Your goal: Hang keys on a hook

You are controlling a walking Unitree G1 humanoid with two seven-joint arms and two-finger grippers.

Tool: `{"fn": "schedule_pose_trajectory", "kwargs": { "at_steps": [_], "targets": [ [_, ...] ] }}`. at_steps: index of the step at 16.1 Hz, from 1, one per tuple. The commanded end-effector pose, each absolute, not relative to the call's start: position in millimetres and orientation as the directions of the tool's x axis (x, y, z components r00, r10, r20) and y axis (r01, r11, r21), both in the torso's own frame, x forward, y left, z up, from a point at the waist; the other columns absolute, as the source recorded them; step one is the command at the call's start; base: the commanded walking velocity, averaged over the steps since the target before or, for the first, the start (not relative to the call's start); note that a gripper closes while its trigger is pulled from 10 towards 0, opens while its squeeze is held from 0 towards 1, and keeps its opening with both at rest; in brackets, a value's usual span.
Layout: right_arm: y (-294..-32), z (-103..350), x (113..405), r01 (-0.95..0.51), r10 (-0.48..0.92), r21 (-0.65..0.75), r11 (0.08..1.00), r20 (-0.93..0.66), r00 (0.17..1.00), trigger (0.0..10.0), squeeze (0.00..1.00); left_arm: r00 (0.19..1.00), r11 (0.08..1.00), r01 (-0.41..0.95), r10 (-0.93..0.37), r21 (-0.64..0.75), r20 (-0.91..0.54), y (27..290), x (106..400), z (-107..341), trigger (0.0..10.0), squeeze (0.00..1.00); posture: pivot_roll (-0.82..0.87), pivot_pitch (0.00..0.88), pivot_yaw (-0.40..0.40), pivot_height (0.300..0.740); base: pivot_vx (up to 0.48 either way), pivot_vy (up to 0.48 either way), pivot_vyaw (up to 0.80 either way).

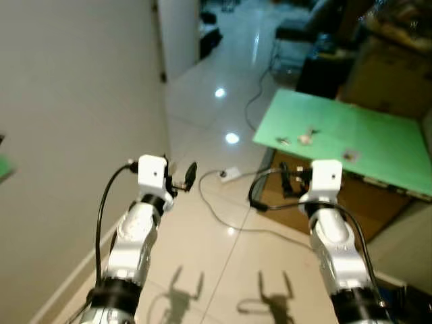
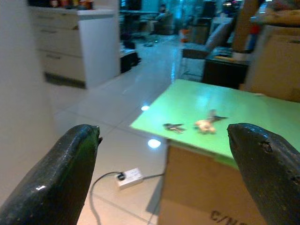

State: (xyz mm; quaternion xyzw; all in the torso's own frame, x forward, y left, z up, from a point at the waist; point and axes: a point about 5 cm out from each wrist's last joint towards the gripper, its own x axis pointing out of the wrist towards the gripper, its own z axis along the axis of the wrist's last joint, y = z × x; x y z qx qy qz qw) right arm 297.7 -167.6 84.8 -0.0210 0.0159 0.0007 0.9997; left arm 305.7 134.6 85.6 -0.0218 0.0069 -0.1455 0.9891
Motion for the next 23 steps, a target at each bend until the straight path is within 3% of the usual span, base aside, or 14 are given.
{"fn": "schedule_pose_trajectory", "kwargs": {
  "at_steps": [1,15,23],
  "targets": [
    [-177.4,84.7,296.6,0.032,-0.034,-0.049,0.998,-0.03,0.999,10.0,0.0,0.942,0.941,0.336,-0.337,-0.049,-0.002,122.4,306.0,87.8,10.0,0.0,-0.05,0.0,-0.007,0.74,0.48,0.0,0.0],
    [-174.0,78.7,296.9,0.0,-0.006,-0.073,0.997,-0.074,0.997,10.0,0.0,0.954,0.951,0.299,-0.299,-0.077,0.017,127.4,306.6,89.5,10.0,0.0,-0.05,0.0,-0.015,0.74,0.48,0.0,-0.05],
    [-175.6,79.9,295.4,-0.006,0.002,-0.062,0.998,-0.062,0.998,10.0,0.0,0.956,0.952,0.294,-0.294,-0.082,0.008,126.8,304.8,85.8,10.0,0.0,-0.06,0.0,-0.017,0.667,0.0,0.0,-0.26]
  ]
}}
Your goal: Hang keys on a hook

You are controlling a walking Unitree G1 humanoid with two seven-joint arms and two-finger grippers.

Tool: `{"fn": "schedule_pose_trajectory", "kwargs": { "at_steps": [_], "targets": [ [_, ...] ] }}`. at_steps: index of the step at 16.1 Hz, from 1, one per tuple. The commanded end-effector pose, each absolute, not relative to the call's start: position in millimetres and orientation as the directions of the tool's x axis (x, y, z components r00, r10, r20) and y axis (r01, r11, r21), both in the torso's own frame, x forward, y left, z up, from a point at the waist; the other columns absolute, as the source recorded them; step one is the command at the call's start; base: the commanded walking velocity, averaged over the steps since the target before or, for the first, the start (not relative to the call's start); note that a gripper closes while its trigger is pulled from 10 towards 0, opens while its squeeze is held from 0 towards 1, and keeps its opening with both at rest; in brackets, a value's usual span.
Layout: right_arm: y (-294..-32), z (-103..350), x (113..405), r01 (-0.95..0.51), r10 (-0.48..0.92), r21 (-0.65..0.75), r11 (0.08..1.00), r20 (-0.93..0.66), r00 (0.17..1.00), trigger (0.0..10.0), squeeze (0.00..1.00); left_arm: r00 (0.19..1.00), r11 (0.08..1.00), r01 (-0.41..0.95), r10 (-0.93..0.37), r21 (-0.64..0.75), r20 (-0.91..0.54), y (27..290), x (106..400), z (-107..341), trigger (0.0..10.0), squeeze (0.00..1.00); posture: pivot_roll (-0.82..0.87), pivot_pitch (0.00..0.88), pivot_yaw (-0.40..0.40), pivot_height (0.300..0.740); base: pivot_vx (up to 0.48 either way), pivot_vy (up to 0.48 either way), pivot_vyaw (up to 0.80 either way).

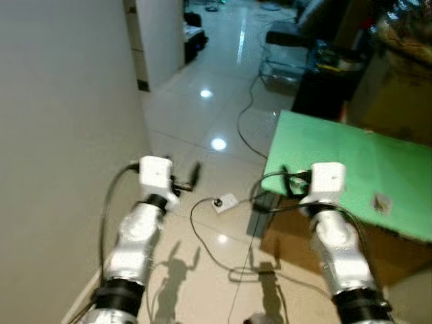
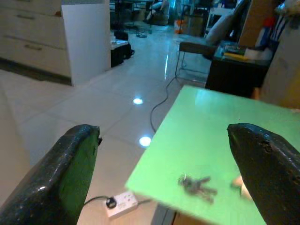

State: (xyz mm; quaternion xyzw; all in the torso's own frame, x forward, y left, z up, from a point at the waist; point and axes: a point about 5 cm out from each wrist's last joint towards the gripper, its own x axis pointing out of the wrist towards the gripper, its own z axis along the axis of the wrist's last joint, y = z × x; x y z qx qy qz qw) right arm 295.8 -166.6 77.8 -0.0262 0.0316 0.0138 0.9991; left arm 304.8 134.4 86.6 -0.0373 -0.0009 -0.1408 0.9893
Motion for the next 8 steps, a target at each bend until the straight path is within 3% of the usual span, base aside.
{"fn": "schedule_pose_trajectory", "kwargs": {
  "at_steps": [1,6,8],
  "targets": [
    [-175.9,79.9,295.2,-0.005,0.001,-0.06,0.998,-0.061,0.998,10.0,0.0,0.956,0.952,0.294,-0.294,-0.081,0.008,126.7,304.7,85.7,10.0,0.0,-0.06,0.0,-0.017,0.663,0.0,0.0,-0.44],
    [-176.3,79.7,293.4,0.009,-0.013,-0.06,0.998,-0.052,0.999,10.0,0.0,0.955,0.953,0.297,-0.298,-0.065,-0.001,126.3,304.8,85.1,10.0,0.0,-0.06,0.0,-0.015,0.655,0.0,0.0,-0.56],
    [-175.3,79.7,293.8,0.009,-0.014,-0.093,0.996,-0.054,0.998,10.0,0.0,0.954,0.953,0.299,-0.3,-0.05,-0.007,125.2,304.6,84.3,10.0,0.0,-0.06,0.0,-0.017,0.655,0.0,0.0,0.0]
  ]
}}
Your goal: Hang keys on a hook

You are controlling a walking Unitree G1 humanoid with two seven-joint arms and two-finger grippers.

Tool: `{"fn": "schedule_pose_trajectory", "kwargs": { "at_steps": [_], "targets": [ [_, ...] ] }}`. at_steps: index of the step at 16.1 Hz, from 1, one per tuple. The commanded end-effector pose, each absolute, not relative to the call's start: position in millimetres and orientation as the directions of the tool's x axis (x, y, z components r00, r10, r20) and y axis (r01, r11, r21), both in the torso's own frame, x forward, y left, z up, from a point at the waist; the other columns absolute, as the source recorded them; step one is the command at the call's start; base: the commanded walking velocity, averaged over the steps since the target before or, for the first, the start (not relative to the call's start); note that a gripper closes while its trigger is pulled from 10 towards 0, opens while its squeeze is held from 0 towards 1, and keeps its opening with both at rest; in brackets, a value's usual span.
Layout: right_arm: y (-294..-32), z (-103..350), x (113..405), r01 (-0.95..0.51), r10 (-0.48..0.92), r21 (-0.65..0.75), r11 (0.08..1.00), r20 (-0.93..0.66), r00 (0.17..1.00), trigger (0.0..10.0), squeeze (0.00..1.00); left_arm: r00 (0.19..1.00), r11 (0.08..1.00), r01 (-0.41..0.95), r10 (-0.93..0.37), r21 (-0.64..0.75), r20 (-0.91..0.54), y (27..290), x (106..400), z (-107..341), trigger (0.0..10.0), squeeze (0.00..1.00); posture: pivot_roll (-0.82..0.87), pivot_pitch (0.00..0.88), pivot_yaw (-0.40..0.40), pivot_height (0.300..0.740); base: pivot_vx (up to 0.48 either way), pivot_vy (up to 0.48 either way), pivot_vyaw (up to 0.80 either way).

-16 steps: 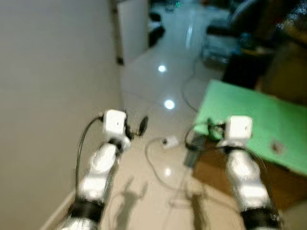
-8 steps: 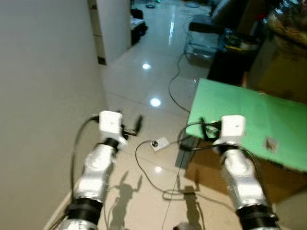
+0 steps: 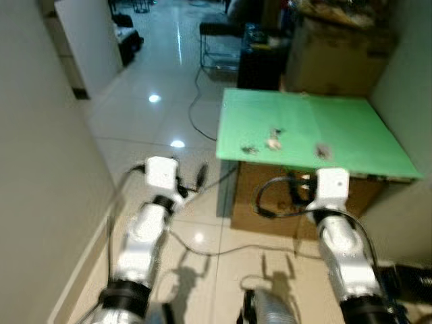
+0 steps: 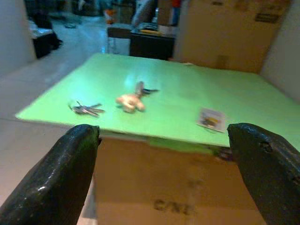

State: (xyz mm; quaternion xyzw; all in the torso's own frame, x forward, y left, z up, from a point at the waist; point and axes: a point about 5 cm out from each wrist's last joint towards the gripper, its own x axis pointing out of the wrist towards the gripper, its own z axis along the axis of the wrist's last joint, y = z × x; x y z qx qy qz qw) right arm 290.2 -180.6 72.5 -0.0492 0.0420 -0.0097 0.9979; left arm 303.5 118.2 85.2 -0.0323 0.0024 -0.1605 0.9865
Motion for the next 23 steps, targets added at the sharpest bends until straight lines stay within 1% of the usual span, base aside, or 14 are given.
{"fn": "schedule_pose_trajectory", "kwargs": {
  "at_steps": [1,7,20,23],
  "targets": [
    [-175.9,80.2,293.8,0.011,-0.016,-0.1,0.995,-0.051,0.999,10.0,0.0,0.953,0.952,0.303,-0.304,-0.047,-0.012,124.7,304.5,83.9,10.0,0.0,-0.06,0.0,-0.018,0.655,0.0,0.0,0.0],
    [-179.8,89.9,295.6,0.012,-0.014,-0.11,0.994,-0.017,1.0,10.0,0.0,0.949,0.946,0.315,-0.313,-0.073,0.033,118.7,306.5,92.0,10.0,0.0,-0.08,0.0,-0.025,0.655,0.456,0.0,0.0],
    [-179.3,87.4,287.3,0.003,-0.006,-0.107,0.994,-0.035,0.999,10.0,0.0,0.942,0.939,0.336,-0.334,-0.077,0.032,116.0,299.8,90.7,10.0,0.0,-0.08,0.029,-0.021,0.655,0.48,0.0,0.0],
    [-180.1,89.0,287.0,0.022,-0.025,-0.106,0.994,-0.026,0.999,10.0,0.0,0.94,0.937,0.34,-0.338,-0.079,0.037,116.0,298.8,91.3,10.0,0.0,-0.08,0.028,-0.022,0.655,0.48,0.0,0.0]
  ]
}}
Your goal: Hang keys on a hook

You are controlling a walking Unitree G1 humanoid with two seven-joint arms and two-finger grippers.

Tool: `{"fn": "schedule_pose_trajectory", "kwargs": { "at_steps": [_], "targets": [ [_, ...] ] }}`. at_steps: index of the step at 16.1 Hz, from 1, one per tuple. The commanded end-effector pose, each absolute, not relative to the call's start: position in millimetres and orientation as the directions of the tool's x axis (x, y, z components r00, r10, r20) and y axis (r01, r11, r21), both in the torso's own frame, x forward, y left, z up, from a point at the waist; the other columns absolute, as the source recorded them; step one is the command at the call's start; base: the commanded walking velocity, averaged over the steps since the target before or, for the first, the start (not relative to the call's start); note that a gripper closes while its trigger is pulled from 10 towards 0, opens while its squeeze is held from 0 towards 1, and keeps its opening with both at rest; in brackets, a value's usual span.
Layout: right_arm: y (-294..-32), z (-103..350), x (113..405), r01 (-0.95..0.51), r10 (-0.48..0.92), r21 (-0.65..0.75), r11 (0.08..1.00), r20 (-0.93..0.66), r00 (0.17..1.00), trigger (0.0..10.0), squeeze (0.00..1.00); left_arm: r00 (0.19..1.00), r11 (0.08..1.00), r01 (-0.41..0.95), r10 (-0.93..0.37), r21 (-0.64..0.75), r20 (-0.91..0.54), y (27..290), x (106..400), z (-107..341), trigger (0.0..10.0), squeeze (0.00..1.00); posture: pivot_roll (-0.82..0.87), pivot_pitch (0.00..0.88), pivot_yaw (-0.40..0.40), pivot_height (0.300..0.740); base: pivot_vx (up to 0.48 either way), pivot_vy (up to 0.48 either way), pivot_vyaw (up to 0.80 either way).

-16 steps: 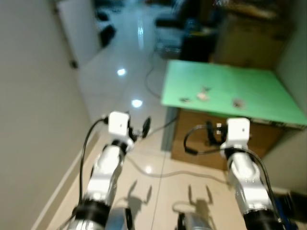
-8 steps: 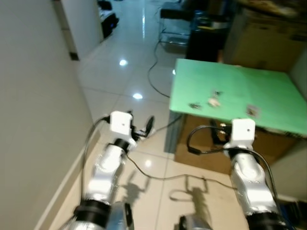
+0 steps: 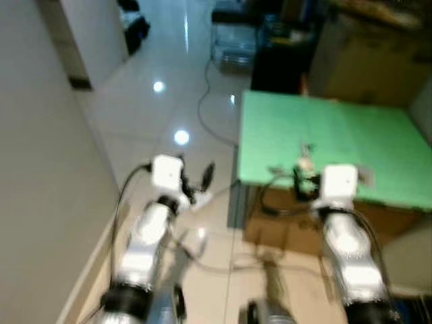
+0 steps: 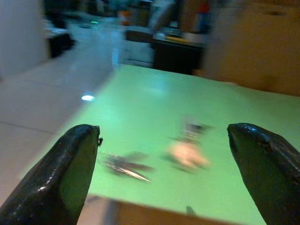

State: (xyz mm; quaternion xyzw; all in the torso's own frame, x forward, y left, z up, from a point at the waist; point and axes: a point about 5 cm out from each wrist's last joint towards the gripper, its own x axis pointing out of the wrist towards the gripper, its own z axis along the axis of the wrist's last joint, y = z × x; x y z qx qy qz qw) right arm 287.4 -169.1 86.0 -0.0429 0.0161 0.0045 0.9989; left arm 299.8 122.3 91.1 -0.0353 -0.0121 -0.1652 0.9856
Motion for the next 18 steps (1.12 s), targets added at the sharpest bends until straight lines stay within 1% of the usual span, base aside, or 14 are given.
{"fn": "schedule_pose_trajectory", "kwargs": {
  "at_steps": [1,2,3,7,9,16,18],
  "targets": [
    [-181.7,90.2,286.4,0.021,-0.024,-0.104,0.994,-0.023,0.999,10.0,0.0,0.939,0.937,0.344,-0.343,-0.057,0.038,115.1,298.8,92.1,10.0,0.0,-0.08,0.027,-0.022,0.66,0.0,0.0,0.0],
    [-182.0,90.5,286.1,0.022,-0.024,-0.102,0.995,-0.019,1.0,10.0,0.0,0.937,0.935,0.348,-0.346,-0.068,0.038,114.5,298.7,92.1,10.0,0.0,-0.08,0.027,-0.022,0.665,0.0,0.0,0.0],
    [-183.3,89.7,286.3,0.026,-0.029,-0.139,0.99,-0.022,0.999,10.0,0.0,0.939,0.935,0.345,-0.343,-0.079,0.036,114.7,299.0,92.2,10.0,0.0,-0.08,0.024,-0.022,0.68,0.0,0.0,0.0],
    [-182.1,88.6,286.0,0.022,-0.024,-0.095,0.995,-0.027,0.999,10.0,0.0,0.932,0.93,0.362,-0.362,-0.064,0.012,114.4,299.3,89.3,10.0,0.0,-0.08,0.013,-0.022,0.72,0.0,0.0,0.0],
    [-182.9,87.2,285.9,0.021,-0.025,-0.094,0.995,-0.035,0.999,10.0,0.0,0.928,0.926,0.373,-0.374,-0.059,0.009,111.0,298.6,88.4,10.0,0.0,-0.08,0.004,-0.025,0.74,0.0,0.0,0.0],
    [-181.7,85.5,290.0,0.005,-0.01,-0.101,0.995,-0.054,0.998,10.0,0.0,0.926,0.924,0.377,-0.378,-0.056,0.005,107.1,300.4,87.8,10.0,0.0,-0.08,0.0,-0.032,0.74,0.0,0.0,0.0],
    [-181.2,85.6,290.9,0.005,-0.01,-0.091,0.996,-0.055,0.998,10.0,0.0,0.926,0.925,0.376,-0.377,-0.056,0.006,106.8,301.3,88.2,10.0,0.0,-0.08,0.0,-0.032,0.74,0.0,0.0,-0.74]
  ]
}}
